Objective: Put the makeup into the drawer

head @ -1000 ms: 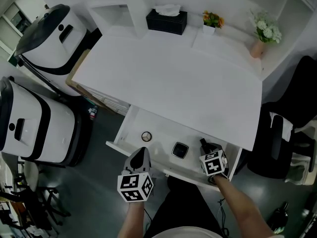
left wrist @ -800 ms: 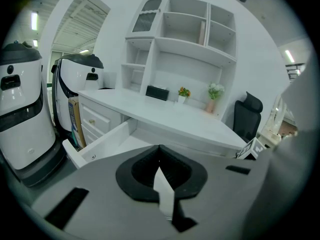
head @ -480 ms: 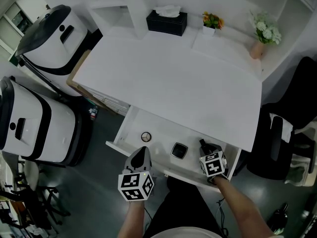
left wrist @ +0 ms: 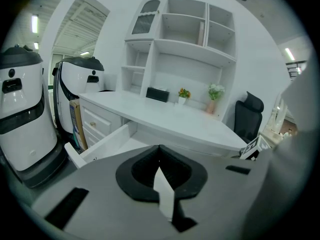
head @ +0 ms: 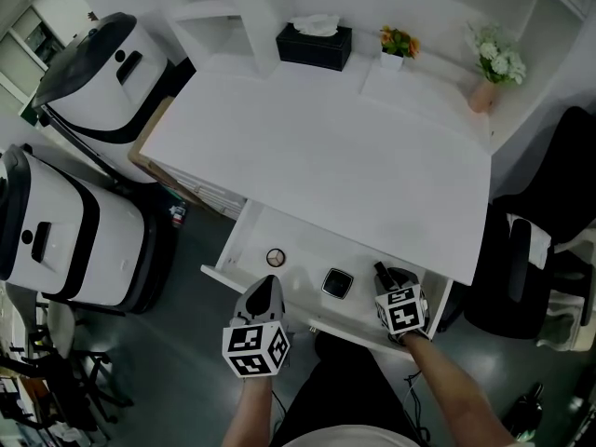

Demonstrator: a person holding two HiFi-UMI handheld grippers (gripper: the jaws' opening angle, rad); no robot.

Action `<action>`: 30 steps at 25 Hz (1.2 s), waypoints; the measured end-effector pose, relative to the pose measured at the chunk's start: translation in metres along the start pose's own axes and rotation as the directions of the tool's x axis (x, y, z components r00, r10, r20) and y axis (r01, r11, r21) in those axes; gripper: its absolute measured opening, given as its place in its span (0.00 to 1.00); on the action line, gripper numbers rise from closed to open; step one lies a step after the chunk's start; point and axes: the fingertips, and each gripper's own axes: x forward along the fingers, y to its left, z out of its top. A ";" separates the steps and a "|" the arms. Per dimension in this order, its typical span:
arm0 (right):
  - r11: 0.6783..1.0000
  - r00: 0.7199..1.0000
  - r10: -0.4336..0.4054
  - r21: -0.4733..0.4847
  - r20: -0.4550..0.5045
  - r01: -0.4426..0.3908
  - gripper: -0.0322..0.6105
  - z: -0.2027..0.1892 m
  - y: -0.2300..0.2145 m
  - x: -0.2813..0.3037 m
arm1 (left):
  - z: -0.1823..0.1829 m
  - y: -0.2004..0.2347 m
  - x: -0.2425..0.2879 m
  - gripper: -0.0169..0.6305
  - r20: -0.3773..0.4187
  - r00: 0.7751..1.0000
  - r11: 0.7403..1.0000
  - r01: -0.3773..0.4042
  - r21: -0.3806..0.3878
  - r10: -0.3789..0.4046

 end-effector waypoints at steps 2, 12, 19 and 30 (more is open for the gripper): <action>1.000 0.999 -0.012 0.018 0.034 0.011 0.22 0.008 -0.001 -0.008 | 0.002 -0.001 -0.002 0.02 0.007 1.000 1.000 0.000 0.001 0.000; 0.997 0.987 -0.017 0.073 0.157 0.005 0.22 0.041 0.002 -0.064 | 0.015 -0.012 -0.012 0.02 0.056 0.998 1.000 0.022 0.004 -0.022; 0.991 0.970 -0.054 0.134 0.239 0.022 0.22 0.055 -0.004 -0.114 | 0.024 -0.023 -0.022 0.02 0.088 0.994 0.998 0.057 0.013 -0.058; 0.967 0.920 -0.148 0.249 0.363 0.057 0.22 0.056 -0.017 -0.198 | 0.029 -0.051 -0.033 0.02 0.110 0.983 0.988 0.140 0.060 -0.146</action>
